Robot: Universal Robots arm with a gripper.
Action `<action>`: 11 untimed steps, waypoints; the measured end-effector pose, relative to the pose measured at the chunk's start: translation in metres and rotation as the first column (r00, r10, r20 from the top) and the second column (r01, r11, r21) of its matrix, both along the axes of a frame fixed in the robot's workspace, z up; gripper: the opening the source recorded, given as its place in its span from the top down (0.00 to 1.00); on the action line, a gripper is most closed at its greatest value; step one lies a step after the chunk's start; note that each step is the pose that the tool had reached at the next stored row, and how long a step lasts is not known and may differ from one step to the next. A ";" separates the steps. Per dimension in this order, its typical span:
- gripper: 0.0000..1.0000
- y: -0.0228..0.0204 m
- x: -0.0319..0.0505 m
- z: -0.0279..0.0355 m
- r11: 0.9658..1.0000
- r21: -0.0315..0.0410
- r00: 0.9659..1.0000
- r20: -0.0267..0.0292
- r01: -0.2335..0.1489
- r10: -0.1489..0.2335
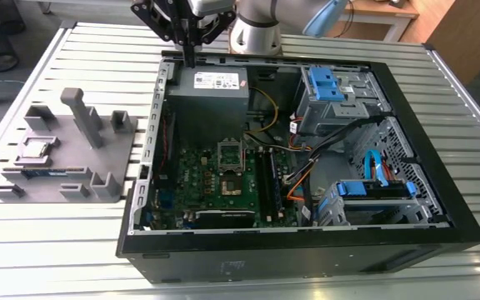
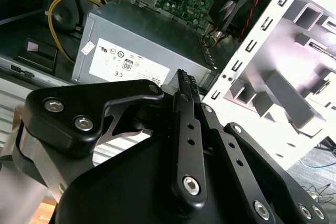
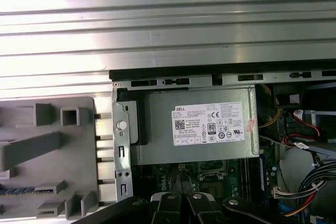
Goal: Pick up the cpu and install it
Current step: 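Reach for the cpu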
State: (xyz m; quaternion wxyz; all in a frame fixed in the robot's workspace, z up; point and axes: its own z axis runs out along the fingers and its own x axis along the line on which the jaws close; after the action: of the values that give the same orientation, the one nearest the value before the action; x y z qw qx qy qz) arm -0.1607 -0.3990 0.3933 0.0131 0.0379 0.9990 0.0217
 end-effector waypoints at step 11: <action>0.89 0.0000 -0.0098 0.0000 1.000 0.000 1.000 0.000 0.000 0.000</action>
State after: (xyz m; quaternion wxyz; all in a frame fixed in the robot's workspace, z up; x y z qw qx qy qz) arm -0.1705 -0.3989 0.3933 0.0131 0.0379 0.9990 0.0217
